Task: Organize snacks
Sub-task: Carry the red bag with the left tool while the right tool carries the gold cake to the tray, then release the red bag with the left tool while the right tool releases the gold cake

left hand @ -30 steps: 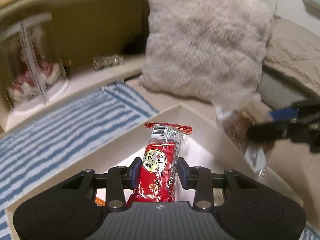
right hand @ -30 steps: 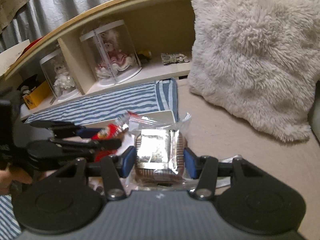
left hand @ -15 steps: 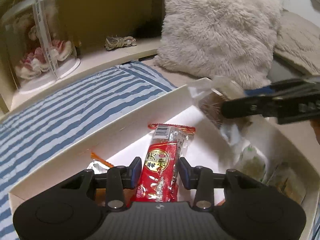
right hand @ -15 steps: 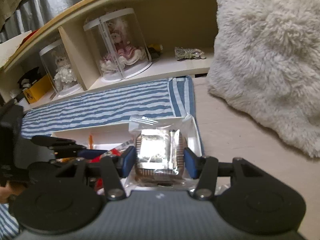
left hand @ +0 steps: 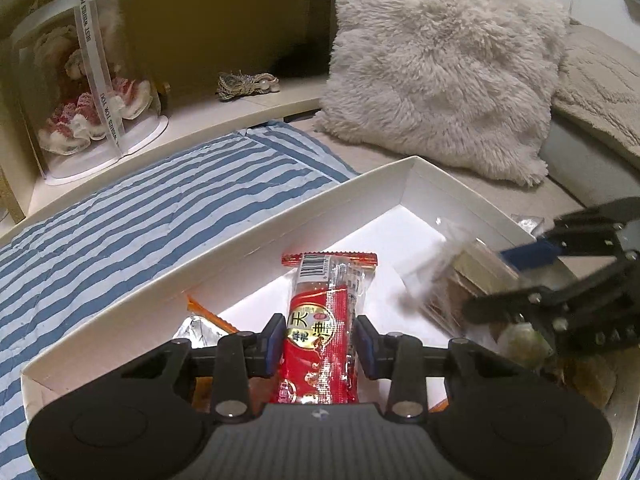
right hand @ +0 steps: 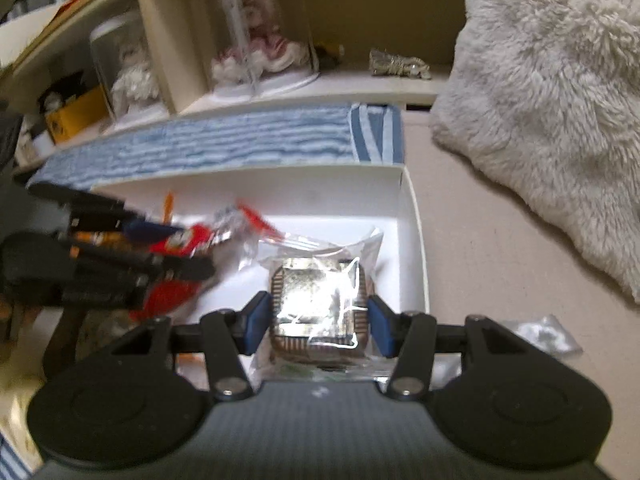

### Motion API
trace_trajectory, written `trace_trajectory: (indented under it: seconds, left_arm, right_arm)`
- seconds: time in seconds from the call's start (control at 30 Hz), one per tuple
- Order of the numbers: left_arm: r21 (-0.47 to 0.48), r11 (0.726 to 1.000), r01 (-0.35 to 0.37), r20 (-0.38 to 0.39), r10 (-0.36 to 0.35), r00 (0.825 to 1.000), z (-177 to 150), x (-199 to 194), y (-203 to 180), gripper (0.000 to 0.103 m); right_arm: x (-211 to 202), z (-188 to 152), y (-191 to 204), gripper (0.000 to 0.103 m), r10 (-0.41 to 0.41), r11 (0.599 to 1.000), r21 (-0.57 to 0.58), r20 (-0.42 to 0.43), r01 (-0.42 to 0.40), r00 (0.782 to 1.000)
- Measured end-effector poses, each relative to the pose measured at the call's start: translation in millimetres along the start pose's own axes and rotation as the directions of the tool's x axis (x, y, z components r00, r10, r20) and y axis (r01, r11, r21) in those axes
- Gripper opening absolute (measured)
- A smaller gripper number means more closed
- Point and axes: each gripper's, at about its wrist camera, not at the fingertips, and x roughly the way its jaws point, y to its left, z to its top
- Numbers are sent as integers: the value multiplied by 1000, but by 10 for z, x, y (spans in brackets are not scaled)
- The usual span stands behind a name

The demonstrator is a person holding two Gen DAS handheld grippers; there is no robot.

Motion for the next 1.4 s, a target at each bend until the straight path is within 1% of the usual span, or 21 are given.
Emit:
trace_trajectory:
  seconds: [0.2,0.27,0.33,0.37,0.43,0.47,0.5,0.53,0.63,0.77,0.83,1.0,1.13,1.27,1.4]
  left_arm:
    - [5,1000,-11,-13,11,1000,41,16,-46,41]
    - [9,1000,-11,-19,12,1000,60,-6,-63,44]
    - [-1,1000,-7,-23,7,1000,78,-42,-64,58]
    - [-8,1000,0,-20,0,1000,87,-71,-64,61]
    - [-7,1000,2,-13,-2,1000,109,-133,-81,72]
    - [0,1000,-6,-10,6,1000,116,-160,-95,75]
    - [6,1000,-21,-6,21,1000,119,-188,-110,81]
    - [10,1000,-30,-2,30,1000,119,-215,-121,84]
    - [0,1000,-22,-4,22,1000,121,-292,-130,87]
    - [-9,1000,-23,2,23,1000,145,-428,-144,97]
    - [-21,999,-24,10,24,1000,152,-521,-145,102]
    - [-46,999,-28,7,29,1000,154,-779,-129,103]
    - [-67,997,-39,-11,38,999,125,-994,-109,103]
    - [-78,995,-64,9,65,998,66,-1263,-114,103]
    - [-113,989,-91,21,94,995,0,-1531,-107,103]
  right_arm:
    - [-54,-18,21,58,-14,1000,21,-51,15,999]
    - [-81,-18,61,59,-28,999,41,-59,30,998]
    - [-97,-10,74,61,-39,998,54,-56,42,998]
    - [-102,-4,80,61,-42,997,59,-58,46,997]
    - [-117,10,73,69,-39,997,70,-52,42,998]
    - [-151,17,75,72,-30,996,80,-43,33,999]
    - [-167,32,69,76,-28,996,88,-36,31,999]
    - [-203,46,73,81,-33,995,95,-27,35,999]
    - [-316,81,49,90,-34,992,122,8,33,999]
    - [-425,112,50,91,-35,991,132,16,32,999]
    - [-478,113,71,94,-43,991,130,20,40,999]
    - [-651,120,106,102,-48,990,134,34,43,998]
    - [-779,116,201,102,-54,991,122,52,47,997]
    - [-925,109,267,102,-52,992,119,52,46,997]
    - [-1101,80,354,102,-61,992,113,62,54,996]
